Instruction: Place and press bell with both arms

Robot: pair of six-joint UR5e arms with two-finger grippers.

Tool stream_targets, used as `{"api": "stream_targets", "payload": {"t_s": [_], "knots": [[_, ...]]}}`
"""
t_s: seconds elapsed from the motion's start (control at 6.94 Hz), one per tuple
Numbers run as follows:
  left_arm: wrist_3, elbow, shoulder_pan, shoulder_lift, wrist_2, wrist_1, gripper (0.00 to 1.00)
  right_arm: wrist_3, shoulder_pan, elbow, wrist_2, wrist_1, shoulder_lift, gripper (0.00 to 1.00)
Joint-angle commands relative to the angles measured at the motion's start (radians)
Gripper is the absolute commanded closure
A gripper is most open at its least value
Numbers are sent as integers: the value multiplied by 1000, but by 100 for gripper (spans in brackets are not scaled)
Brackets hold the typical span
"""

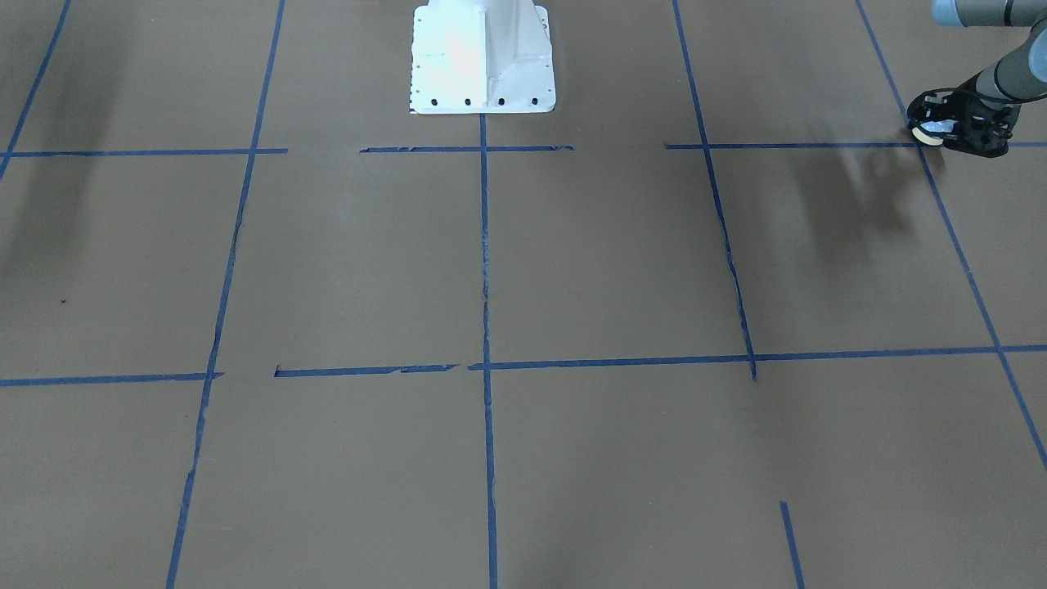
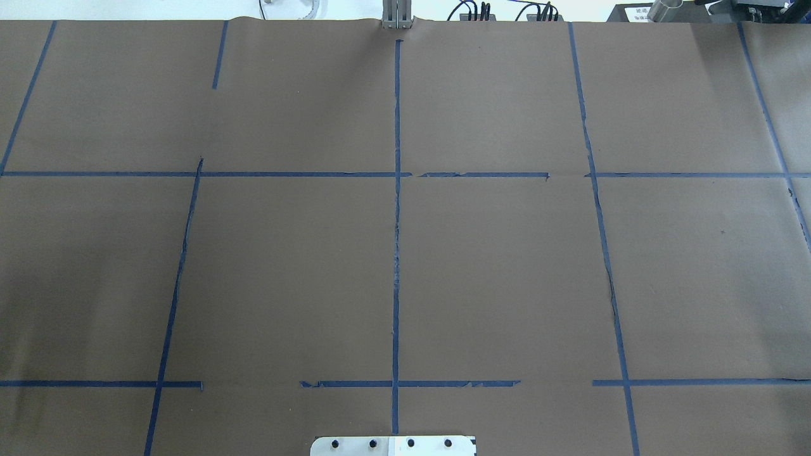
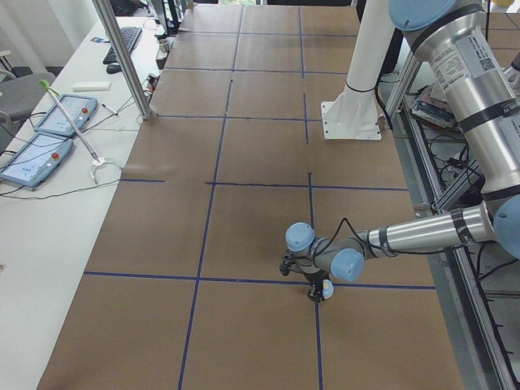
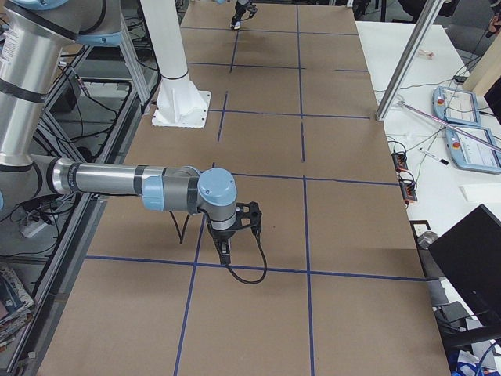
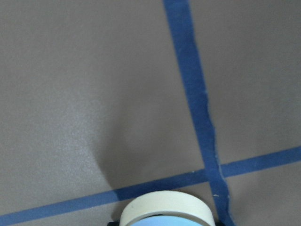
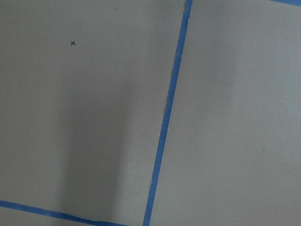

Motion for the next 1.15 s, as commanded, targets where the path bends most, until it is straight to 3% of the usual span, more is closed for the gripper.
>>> {"api": "stream_targets", "payload": {"t_s": [0.0,0.43,0.72,1.01], "knots": [[-203,-148,-38,-27,34,5,100,5,0,-1,4,0,1,0],[-429,-168,-35,-264,34,64,100,6,0,-4,7,0,1,0],[-496,-179,-35,-486,34,286,100,9,0,-7,9,-2,1,0],[-526,-153,-21,-779,36,585,100,15,0,-9,11,-2,6,0]]}}
